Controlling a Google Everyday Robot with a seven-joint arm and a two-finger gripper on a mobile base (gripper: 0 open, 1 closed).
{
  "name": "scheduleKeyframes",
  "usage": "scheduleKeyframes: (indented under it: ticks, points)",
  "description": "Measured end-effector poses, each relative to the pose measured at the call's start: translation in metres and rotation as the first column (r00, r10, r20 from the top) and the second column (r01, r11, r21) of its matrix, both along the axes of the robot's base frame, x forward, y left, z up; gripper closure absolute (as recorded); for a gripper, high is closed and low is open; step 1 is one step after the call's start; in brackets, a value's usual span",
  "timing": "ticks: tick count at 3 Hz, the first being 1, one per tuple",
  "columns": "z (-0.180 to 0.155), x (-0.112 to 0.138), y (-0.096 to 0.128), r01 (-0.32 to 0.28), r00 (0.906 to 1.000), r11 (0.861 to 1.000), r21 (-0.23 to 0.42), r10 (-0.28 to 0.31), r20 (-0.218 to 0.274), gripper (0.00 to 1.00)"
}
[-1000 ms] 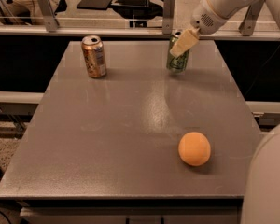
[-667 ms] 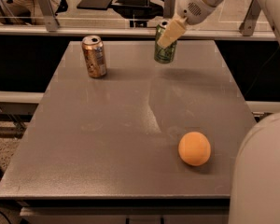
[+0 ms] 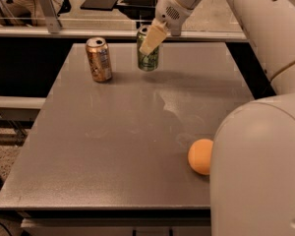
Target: Move green can near orange can
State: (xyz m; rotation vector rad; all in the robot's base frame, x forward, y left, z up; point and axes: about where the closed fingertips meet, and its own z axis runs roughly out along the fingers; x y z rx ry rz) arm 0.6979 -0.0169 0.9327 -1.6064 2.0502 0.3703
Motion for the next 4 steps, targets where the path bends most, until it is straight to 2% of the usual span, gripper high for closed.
scheduleKeyframes:
  ticks: [2,3,4]
  points:
    - [-0.013,-0.005,0.046,-0.097,0.9951,0.995,-0.024,0.096,-0.022,1.00]
    - [-0.016,-0.011,0.062,-0.133,0.9909,0.991,-0.035,0.132,-0.025,0.87]
    - [-0.020,-0.015,0.071,-0.156,0.9875,0.987,-0.041,0.155,-0.025,0.64]
